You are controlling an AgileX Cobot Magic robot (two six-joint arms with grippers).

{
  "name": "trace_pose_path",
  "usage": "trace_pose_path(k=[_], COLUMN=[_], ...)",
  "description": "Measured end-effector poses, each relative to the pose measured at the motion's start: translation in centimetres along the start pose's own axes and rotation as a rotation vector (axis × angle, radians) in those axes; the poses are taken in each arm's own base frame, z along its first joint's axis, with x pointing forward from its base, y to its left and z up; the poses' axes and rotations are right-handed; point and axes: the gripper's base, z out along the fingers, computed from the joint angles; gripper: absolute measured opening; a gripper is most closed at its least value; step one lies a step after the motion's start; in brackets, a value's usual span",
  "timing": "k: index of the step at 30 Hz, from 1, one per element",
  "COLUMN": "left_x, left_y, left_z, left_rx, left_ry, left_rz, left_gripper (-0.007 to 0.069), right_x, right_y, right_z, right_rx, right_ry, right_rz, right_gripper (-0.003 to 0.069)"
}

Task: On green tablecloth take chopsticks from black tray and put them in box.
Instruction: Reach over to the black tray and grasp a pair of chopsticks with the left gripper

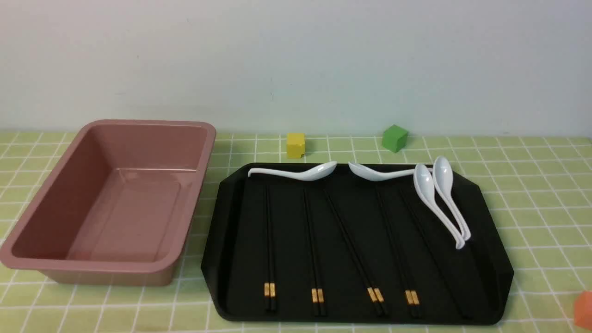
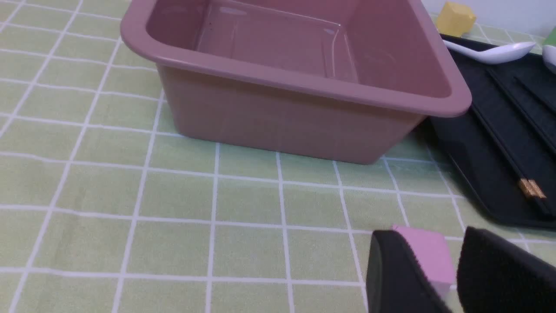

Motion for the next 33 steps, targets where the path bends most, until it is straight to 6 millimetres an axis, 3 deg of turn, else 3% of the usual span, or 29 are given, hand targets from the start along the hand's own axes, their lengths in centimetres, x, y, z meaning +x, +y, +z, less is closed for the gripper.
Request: trace_pose_path(k=[29,32,33], left_x=[0.00,0.06,0.09], left_y=[-0.01,-0.29,-0.59], left_z=[0.00,0.00,-0.02], left_rx=[0.001,0.031,0.062], left_ry=[0.000,0.009,0.020], left_rz=[-0.007,-0.147,-0.305], left_gripper=[0.0238,0.0238,0.0238], right_x=[0.00,0.00,0.00], right_y=[0.00,0.00,0.00], right_z=[0.00,0.00,0.00], right_rx=[0.000,0.000,0.000], right_ry=[0.000,0.000,0.000], right_rz=[0.000,0.000,0.000], right_gripper=[0.0240,0.0240,0.0240])
